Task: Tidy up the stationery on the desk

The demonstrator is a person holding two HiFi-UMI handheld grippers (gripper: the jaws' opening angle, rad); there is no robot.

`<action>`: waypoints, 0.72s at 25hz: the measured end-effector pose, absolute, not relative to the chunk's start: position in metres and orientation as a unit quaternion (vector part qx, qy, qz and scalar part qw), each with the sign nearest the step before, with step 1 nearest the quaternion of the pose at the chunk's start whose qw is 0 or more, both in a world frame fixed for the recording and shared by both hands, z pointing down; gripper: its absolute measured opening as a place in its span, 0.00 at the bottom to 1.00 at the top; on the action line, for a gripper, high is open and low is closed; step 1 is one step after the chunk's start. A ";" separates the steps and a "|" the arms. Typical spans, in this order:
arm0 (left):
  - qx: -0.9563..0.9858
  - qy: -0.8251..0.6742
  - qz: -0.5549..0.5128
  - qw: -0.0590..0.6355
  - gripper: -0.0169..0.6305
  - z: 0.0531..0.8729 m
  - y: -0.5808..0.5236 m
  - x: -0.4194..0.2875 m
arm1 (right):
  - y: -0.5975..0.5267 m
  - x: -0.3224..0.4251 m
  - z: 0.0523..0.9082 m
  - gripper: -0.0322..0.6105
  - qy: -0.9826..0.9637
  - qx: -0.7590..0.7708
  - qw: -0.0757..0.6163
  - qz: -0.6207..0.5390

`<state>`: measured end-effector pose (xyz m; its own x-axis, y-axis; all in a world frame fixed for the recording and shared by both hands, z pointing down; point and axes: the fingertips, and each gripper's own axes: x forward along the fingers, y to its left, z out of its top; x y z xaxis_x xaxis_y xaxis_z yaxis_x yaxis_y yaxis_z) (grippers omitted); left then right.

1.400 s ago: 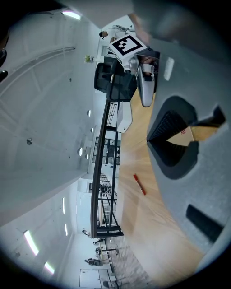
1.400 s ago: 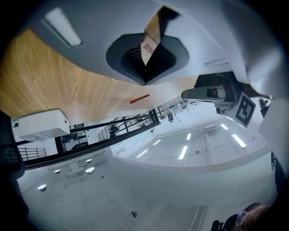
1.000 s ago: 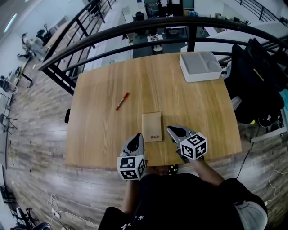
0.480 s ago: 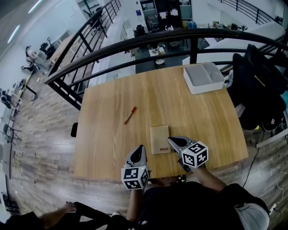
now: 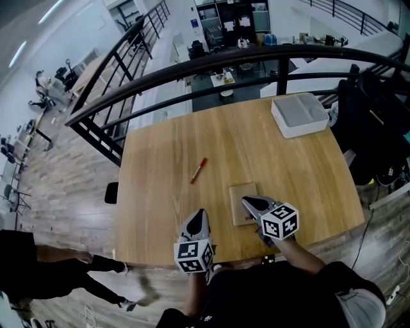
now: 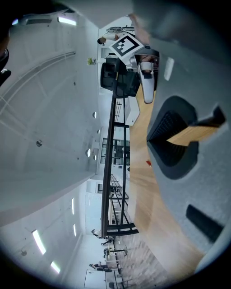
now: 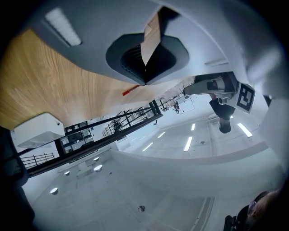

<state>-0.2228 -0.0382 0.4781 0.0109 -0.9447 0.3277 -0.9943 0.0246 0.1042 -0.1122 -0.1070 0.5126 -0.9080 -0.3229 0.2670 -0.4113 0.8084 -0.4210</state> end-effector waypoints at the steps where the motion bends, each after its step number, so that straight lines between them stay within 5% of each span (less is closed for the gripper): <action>1: 0.694 -0.698 0.080 0.155 0.02 0.476 -0.037 -0.233 | -0.106 -0.122 0.511 0.07 -0.945 0.197 0.092 0.244; 18: 0.688 -0.708 0.058 0.152 0.02 0.468 -0.020 -0.364 | -0.096 -0.228 0.511 0.07 -0.934 0.227 0.110 0.254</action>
